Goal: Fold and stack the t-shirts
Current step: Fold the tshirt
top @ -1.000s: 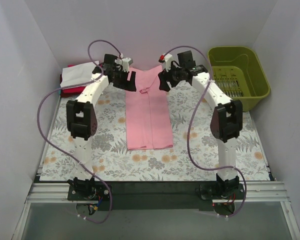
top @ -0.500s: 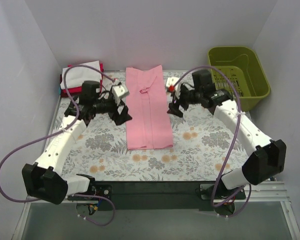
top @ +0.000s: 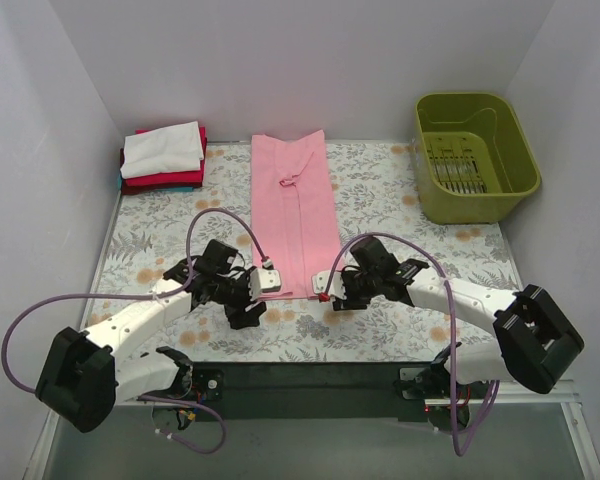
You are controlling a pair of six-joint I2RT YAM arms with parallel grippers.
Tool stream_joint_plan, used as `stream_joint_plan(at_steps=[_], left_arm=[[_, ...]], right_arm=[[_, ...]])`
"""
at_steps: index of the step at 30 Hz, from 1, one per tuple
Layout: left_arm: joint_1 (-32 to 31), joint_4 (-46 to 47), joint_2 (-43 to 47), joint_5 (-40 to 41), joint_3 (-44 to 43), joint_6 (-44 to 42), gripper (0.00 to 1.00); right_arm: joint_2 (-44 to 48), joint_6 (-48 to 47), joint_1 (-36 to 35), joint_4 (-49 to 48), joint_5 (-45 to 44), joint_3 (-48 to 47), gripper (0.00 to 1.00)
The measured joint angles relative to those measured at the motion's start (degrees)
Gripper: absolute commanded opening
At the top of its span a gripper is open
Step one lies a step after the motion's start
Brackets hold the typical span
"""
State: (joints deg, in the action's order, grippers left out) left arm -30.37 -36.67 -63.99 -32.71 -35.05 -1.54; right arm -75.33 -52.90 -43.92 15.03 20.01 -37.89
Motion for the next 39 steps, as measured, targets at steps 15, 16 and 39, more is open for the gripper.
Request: stream_joint_plan(at_steps=[15,16,39], left_arm=[[-0.9,9.44,-6.73,4.74,0.42,-3.15,0.59],[-0.9,10.03,-7.15,5.01,0.42,-3.43,0.58],[-0.9,16.37,-17.38,6.86,-2.19,-8.48,0.11]], right_arm=[[0.07,-4.57,-0.04,-7.98,-1.09,2.45,0.56],[0.39,-5.05,-0.04,-7.96,-0.96,3.1,0.56],[-10.97,-9.68,0.2,-10.32,0.04,-1.18,0.01]])
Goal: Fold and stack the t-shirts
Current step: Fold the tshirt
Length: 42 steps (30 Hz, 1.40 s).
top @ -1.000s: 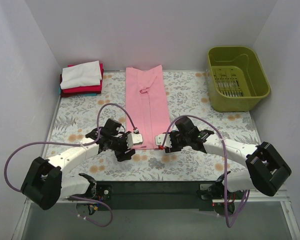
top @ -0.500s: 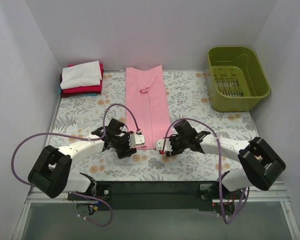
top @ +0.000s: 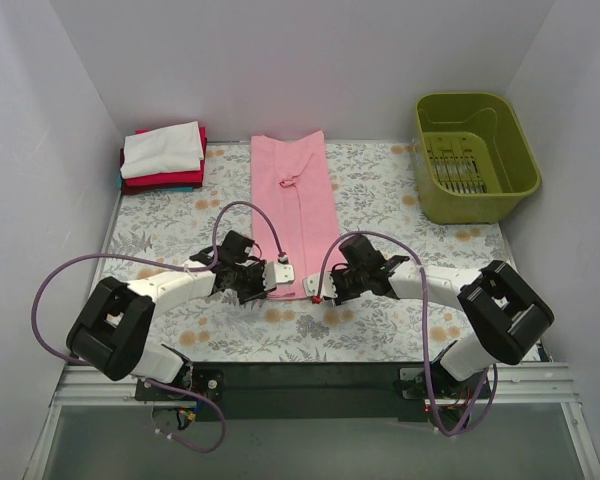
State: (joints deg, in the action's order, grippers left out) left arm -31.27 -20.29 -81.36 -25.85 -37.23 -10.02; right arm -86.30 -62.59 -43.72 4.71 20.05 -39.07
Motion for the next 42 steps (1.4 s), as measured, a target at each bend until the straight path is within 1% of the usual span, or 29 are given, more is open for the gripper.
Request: stream_joint_plan(at_steps=[1,2,3,10,14,18,25,27,29,33,36,42], left_arm=[[0.0,0.11,-0.2,0.09,-0.15,0.02,0.05],[0.0,0.15,-0.33,0.2,-0.33,0.22,0.01],[0.02,0.15,-0.52,0.35,-0.55,0.46,0.0],[0.0,-2.34,-0.81,-0.02,-1.92,2.25,0.0],[0.0,-6.16,0.92,-1.9,-2.62,2.99,0.0],[0.0,-11.15,4.63,-4.81,-3.65,3.08,0.0],[0.11,-19.3,15.91,-8.52,-3.85,3.85,0.0],[0.94,-21.49,16.46,-9.42,-5.16,3.69,0.0],[2.84,-23.3,14.21,-10.51,-7.91,3.32,0.0],[8.26,-23.43,6.45,-12.37,-14.25,2.08,0.0],[11.04,-22.97,0.92,-13.0,-18.49,1.14,0.0],[13.81,-22.12,-8.66,-13.9,-26.47,-0.5,0.0]], right_arm=[[-0.22,0.31,0.0,0.13,-0.2,-0.33,0.01],[-0.5,0.68,0.0,0.22,-0.46,-0.72,0.01],[-0.76,1.07,0.0,0.31,-0.66,-1.07,0.01],[-0.72,5.46,0.0,4.63,-1.95,-3.58,0.01],[2.93,8.41,-0.2,7.52,-1.38,-4.24,0.01],[8.74,10.67,-1.4,9.86,-0.44,-4.24,0.01],[18.34,14.38,-3.67,15.37,1.44,-4.2,0.01],[19.21,14.56,-3.5,16.13,1.44,-4.46,0.01],[18.23,14.43,-2.49,17.4,1.77,-5.66,0.01],[12.02,13.18,1.97,19.1,2.97,-12.04,0.01],[7.63,11.58,4.7,19.23,4.11,-17.11,0.01],[-0.09,8.2,8.52,19.37,6.58,-25.2,0.01]])
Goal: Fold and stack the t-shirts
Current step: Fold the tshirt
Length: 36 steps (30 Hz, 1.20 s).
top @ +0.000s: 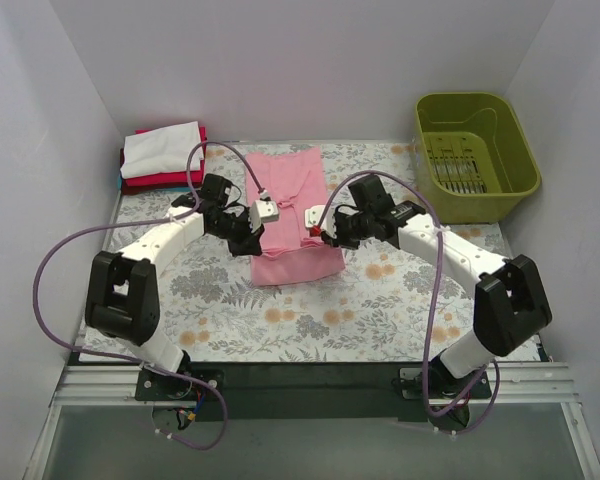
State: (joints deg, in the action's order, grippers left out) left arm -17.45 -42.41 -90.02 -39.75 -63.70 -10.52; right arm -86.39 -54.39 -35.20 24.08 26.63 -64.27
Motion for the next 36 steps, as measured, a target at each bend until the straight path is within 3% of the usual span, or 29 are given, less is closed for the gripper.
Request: stream_joint_plan(at_steps=[22,32,34,35,36], left_arm=[[6.78,1.11,-27.91,0.28,-27.3,-1.88,0.0],[7.37,2.14,-32.37,2.27,-30.42,-0.55,0.0],[7.37,2.99,-32.46,2.97,-30.45,0.17,0.0],[7.37,3.5,-32.46,3.34,-30.47,0.7,0.08],[7.37,3.93,-32.48,3.76,-30.56,1.07,0.18]], right_arm=[[-28.33,-8.48,9.03,3.26,5.33,-28.65,0.01],[-35.85,-9.73,10.03,3.48,5.92,-34.73,0.01],[-36.61,-9.7,10.1,3.5,5.9,-35.34,0.08],[-36.89,-9.66,10.1,3.48,5.86,-35.63,0.19],[-37.11,-9.38,10.12,3.48,5.73,-35.87,0.24]])
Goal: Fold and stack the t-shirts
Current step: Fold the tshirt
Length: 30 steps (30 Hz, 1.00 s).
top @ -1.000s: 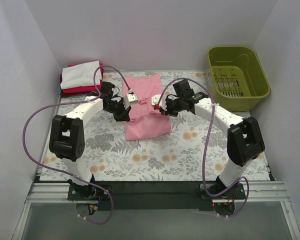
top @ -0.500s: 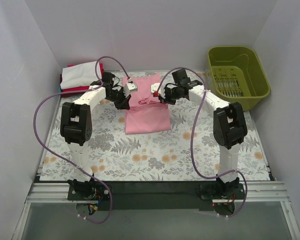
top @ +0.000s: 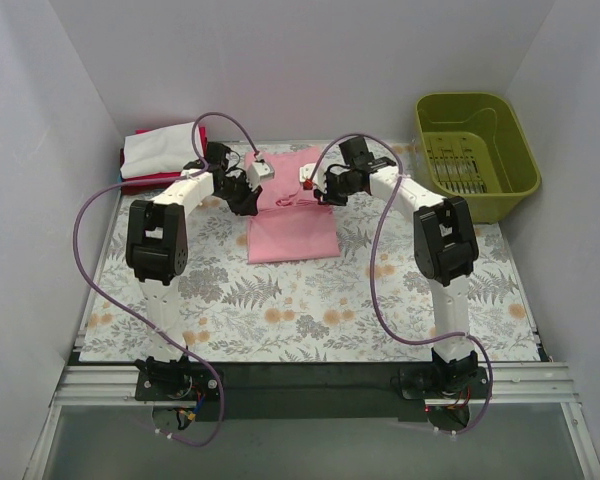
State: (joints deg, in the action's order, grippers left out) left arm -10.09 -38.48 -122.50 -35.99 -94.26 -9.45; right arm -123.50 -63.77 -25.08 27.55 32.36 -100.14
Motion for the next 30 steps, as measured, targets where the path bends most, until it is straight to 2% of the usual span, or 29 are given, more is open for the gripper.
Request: stream_joint_plan(at_steps=[1,2,3,5,8,14,20,27,30], left_arm=[[0.0,0.39,0.02,0.48,-0.13,0.39,0.26],[0.0,0.85,0.02,1.07,-0.26,1.03,0.35],[0.02,1.6,0.02,1.68,-0.39,1.79,0.52],[0.15,2.8,0.02,2.95,-0.52,3.48,0.55],[0.68,4.26,0.04,4.5,-0.52,6.27,0.55],[2.8,6.84,4.0,4.87,2.58,15.47,0.53],[3.48,5.62,5.49,2.1,1.55,24.2,0.52],[3.28,2.86,0.11,0.02,-5.46,35.78,0.5],[3.26,1.07,-1.81,-0.02,-7.13,40.04,0.5]], right_arm=[[-0.13,0.42,0.0,-0.04,-0.2,-0.37,0.28],[-0.22,1.01,0.0,-0.2,-0.42,-0.85,0.41],[-0.26,1.86,0.0,-0.5,-0.68,-1.4,0.48],[-0.26,3.58,0.11,-1.68,-1.31,-2.6,0.67],[-0.07,6.84,0.57,-4.72,-2.47,-4.17,0.67],[4.52,15.23,2.69,-7.06,-3.78,-2.75,0.57],[11.08,26.32,4.35,-7.61,-2.51,1.44,0.57],[3.34,40.35,6.21,-6.08,2.84,-3.63,0.56],[-1.97,44.57,7.52,-5.38,4.09,-5.97,0.6]])
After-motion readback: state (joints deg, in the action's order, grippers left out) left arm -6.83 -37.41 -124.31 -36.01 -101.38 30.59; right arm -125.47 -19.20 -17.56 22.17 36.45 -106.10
